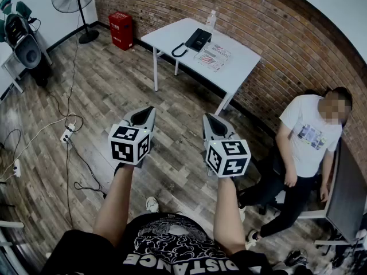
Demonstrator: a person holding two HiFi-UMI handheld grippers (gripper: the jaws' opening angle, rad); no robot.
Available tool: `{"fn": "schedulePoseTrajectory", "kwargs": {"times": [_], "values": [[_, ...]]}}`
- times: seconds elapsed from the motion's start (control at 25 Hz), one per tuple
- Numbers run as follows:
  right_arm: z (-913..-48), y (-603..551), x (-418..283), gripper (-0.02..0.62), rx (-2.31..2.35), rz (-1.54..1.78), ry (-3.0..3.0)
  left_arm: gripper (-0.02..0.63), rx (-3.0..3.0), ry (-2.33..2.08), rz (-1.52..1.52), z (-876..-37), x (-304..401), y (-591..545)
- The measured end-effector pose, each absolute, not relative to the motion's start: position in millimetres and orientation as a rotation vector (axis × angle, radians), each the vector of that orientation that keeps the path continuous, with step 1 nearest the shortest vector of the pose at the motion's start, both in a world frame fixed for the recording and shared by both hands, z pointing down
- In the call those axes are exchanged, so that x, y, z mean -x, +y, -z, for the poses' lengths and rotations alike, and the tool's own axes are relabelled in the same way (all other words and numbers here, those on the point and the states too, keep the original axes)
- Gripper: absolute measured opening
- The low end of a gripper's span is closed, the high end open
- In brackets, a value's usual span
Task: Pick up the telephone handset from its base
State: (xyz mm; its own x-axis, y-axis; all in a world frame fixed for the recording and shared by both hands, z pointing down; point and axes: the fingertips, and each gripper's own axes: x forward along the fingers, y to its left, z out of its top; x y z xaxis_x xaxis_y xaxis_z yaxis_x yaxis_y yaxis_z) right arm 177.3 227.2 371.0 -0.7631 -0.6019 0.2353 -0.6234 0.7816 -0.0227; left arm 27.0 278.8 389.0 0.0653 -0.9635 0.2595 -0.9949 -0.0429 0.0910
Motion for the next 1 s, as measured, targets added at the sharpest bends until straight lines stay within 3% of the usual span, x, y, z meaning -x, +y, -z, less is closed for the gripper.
{"fn": "schedulePoseTrajectory", "kwargs": {"times": [1.0], "values": [[-382.3,216.7,-62.9,0.0,-0.993,-0.163,-2.726,0.008,-2.127,-1.945,-0.16,-398.4,87.8,260.4]]}}
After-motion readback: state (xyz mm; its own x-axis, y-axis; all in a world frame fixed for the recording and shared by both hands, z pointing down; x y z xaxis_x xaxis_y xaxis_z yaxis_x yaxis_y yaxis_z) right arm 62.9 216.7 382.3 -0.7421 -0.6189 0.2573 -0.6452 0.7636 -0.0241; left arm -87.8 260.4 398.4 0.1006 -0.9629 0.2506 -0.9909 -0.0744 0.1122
